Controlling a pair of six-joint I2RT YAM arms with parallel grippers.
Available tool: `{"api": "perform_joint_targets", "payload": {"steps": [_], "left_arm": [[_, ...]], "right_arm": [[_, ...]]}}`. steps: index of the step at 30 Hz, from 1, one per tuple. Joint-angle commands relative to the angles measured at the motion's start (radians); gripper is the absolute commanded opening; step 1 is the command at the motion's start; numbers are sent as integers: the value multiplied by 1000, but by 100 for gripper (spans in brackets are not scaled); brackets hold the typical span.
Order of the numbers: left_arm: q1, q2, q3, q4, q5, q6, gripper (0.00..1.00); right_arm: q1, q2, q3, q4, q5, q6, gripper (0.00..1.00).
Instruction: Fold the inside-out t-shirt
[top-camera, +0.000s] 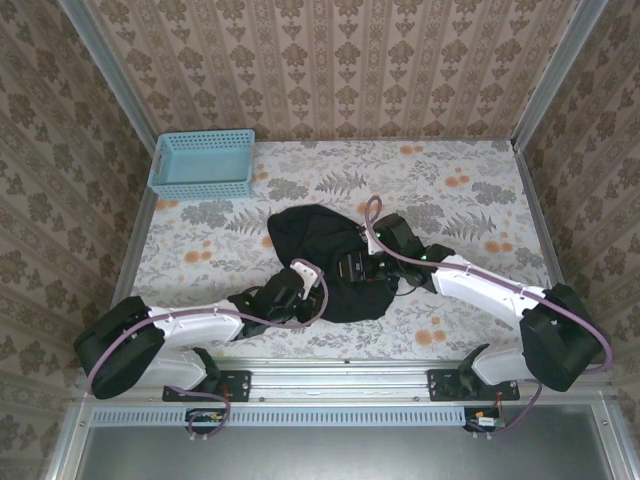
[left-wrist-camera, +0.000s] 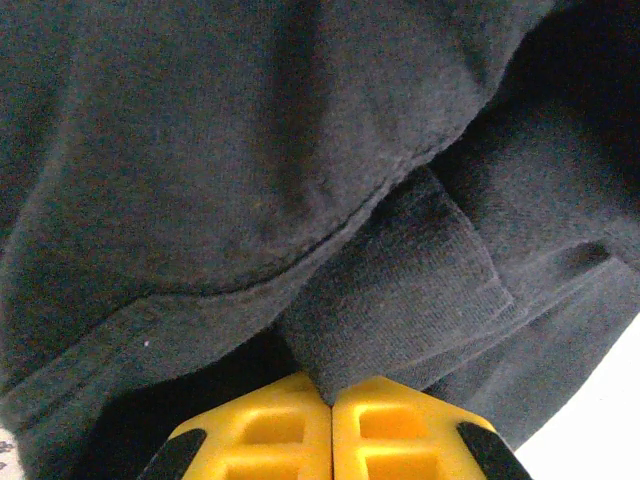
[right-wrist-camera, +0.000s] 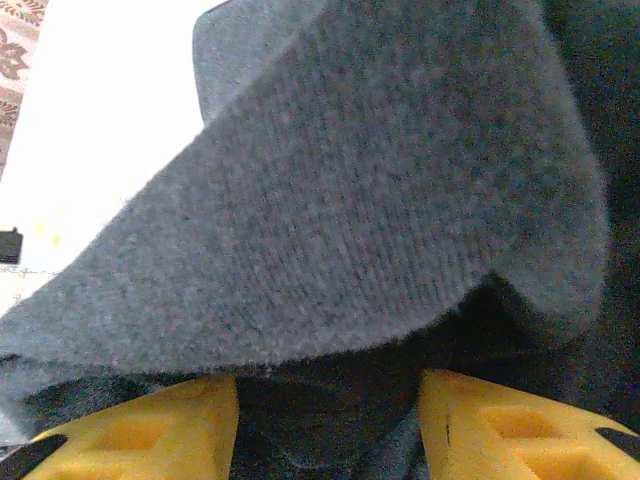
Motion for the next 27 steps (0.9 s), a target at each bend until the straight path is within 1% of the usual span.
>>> {"api": "perform_joint_targets", "payload": {"steps": [1,3,5,6,7,8,11,12,14,16,18,21,27], "left_arm": [[9,-7,-13,8,8,-11,8],[8,-8,-15,13,6,-11,8],[9,-9,-15,14,7,-10,8],[9,-9,-15,15,7,-10,8],[9,-8,-15,14,6,-9,8],[9,-8,-15,15,6,-9,8],[8,-12,-13,4,-14,-11,8],[10,-15,-8,-15,-38,-16,7],[18,-18,5,-63,-95,-28,3],[42,-24,17,-100,-143,-34,0],[75,-29,30,-117,-172,-32,0],[135,-21,77,-158,-197,-15,0],[277,35,261,-264,-200,93,0]], "right_arm": [[20,13,41,12,-9,2,53],[24,20,46,7,4,6,56],[25,20,45,6,21,6,56],[25,45,45,6,30,7,54],[25,49,48,6,34,6,50],[26,49,56,1,38,7,44],[37,34,98,-76,89,-10,22],[39,-7,117,-123,120,-23,15],[39,-50,150,-221,184,-45,6],[39,-103,182,-323,256,-69,1],[38,-152,208,-420,314,-88,0],[35,-211,249,-534,365,-110,0],[18,-279,350,-680,443,-137,0]]}}
